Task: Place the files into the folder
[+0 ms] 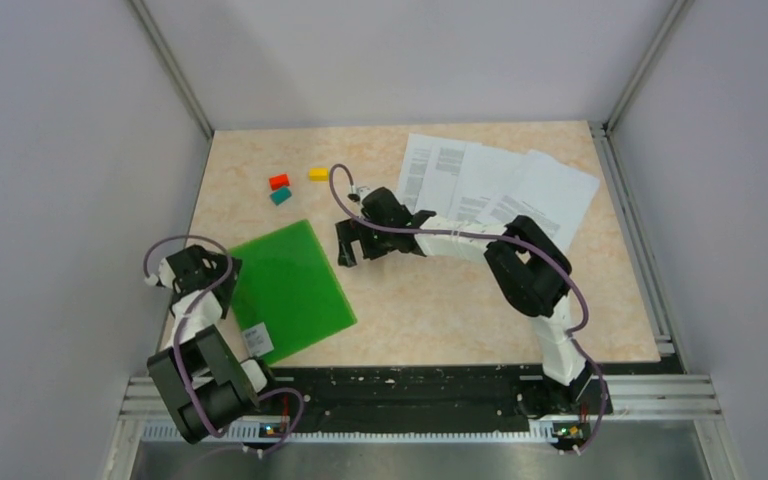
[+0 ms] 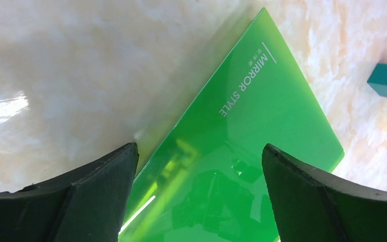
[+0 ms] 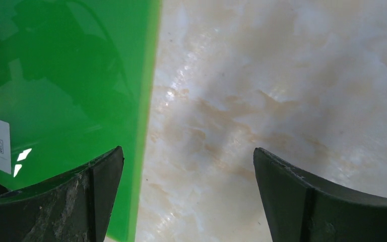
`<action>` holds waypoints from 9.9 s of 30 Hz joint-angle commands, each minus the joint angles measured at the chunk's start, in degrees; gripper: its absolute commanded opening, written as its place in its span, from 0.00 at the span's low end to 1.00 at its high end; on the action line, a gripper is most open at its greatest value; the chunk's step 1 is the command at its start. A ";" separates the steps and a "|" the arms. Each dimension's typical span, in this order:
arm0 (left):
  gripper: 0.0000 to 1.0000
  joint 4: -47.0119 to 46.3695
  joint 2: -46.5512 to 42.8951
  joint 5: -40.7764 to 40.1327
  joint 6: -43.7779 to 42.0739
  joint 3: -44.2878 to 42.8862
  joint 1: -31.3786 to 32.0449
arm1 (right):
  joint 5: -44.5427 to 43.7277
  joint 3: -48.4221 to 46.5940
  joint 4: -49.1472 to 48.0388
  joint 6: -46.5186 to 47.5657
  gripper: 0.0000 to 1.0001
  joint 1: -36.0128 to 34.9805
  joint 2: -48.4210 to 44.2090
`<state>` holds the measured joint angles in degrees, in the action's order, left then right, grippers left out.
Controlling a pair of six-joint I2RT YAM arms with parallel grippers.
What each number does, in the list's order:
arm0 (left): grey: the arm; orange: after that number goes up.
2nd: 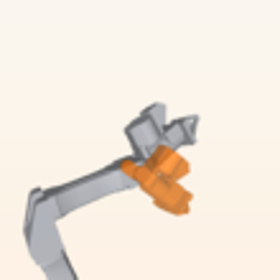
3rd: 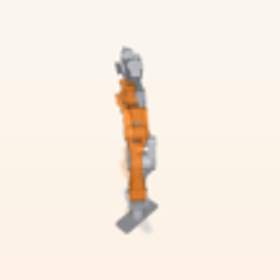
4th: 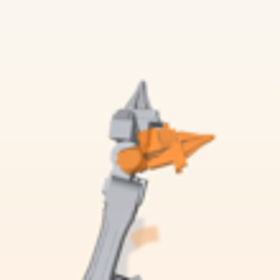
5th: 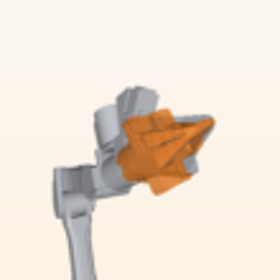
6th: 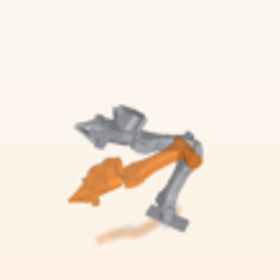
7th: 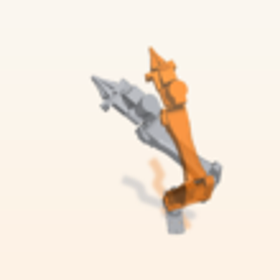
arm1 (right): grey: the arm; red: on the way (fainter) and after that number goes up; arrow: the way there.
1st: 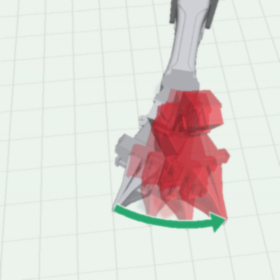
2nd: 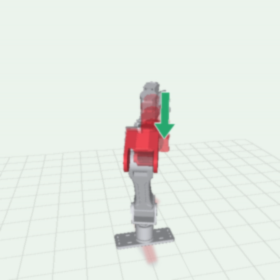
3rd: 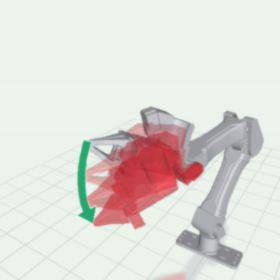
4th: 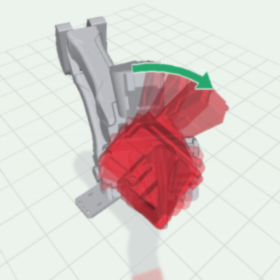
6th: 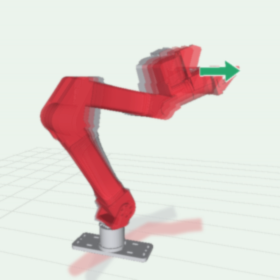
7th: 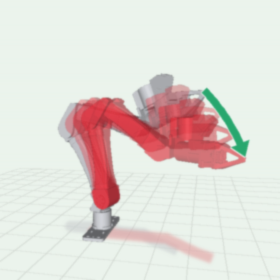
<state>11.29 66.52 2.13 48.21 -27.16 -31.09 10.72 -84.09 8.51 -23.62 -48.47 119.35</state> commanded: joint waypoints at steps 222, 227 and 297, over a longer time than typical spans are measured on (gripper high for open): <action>0.69 44.34 -11.84 -9.67 -23.15 -42.50 33.64 | -42.75 -9.48 24.53 -25.24 0.99 -26.01 2.83; 0.69 46.53 -12.32 -10.30 -22.74 -47.40 33.73 | -43.68 -13.30 28.78 -24.99 0.99 -25.60 7.91; 0.82 17.94 -9.84 9.00 -10.93 -34.97 36.72 | -40.83 -3.10 24.37 -14.21 0.87 -22.18 9.22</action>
<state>37.47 56.07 12.86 37.74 -60.55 6.72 -31.11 -88.42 23.18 -39.53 -70.72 123.52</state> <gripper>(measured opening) 0.819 0.873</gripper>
